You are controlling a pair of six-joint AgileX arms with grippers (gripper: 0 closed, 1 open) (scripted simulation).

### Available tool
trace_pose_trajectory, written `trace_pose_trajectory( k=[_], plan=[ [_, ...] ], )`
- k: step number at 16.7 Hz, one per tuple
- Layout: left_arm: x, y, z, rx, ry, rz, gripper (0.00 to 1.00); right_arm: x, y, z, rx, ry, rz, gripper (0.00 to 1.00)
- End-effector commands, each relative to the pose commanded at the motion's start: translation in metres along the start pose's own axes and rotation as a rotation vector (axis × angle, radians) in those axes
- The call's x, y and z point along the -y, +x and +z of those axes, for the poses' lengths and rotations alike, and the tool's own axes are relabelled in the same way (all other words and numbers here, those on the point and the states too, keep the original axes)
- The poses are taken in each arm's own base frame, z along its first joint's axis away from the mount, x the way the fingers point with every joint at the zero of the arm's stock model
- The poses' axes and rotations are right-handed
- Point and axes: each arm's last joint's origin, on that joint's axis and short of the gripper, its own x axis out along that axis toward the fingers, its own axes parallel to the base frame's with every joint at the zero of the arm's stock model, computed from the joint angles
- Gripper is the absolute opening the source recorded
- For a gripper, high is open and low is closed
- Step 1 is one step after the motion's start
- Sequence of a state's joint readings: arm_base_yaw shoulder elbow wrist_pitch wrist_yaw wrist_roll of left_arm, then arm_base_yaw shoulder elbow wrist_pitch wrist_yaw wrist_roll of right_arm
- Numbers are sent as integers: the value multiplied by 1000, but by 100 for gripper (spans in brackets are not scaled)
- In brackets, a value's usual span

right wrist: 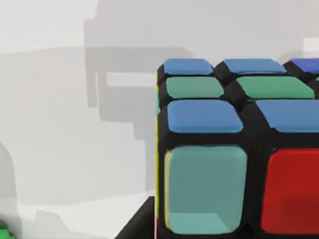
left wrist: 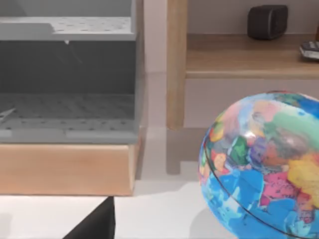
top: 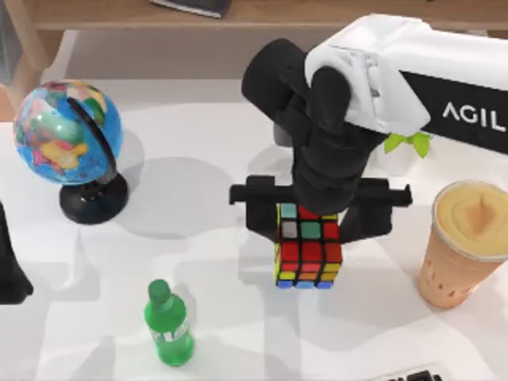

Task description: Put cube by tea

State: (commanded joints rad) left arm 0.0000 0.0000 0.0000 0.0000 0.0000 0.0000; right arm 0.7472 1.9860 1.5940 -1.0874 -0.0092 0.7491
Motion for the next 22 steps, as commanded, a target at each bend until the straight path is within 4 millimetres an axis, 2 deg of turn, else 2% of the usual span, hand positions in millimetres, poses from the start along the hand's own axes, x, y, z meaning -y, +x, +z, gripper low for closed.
trace_pose_trajectory(
  k=[4, 7, 12, 22],
  plan=[
    [0, 0, 0, 0, 0, 0, 100, 3, 11, 1, -18, 7, -25, 0],
    [0, 0, 0, 0, 0, 0, 100, 8, 28, 0, -57, 15, -66, 0],
    [0, 0, 0, 0, 0, 0, 100, 9, 30, 0, -63, 16, -72, 0],
    [0, 0, 0, 0, 0, 0, 100, 9, 30, 0, -63, 16, -72, 75]
  ],
)
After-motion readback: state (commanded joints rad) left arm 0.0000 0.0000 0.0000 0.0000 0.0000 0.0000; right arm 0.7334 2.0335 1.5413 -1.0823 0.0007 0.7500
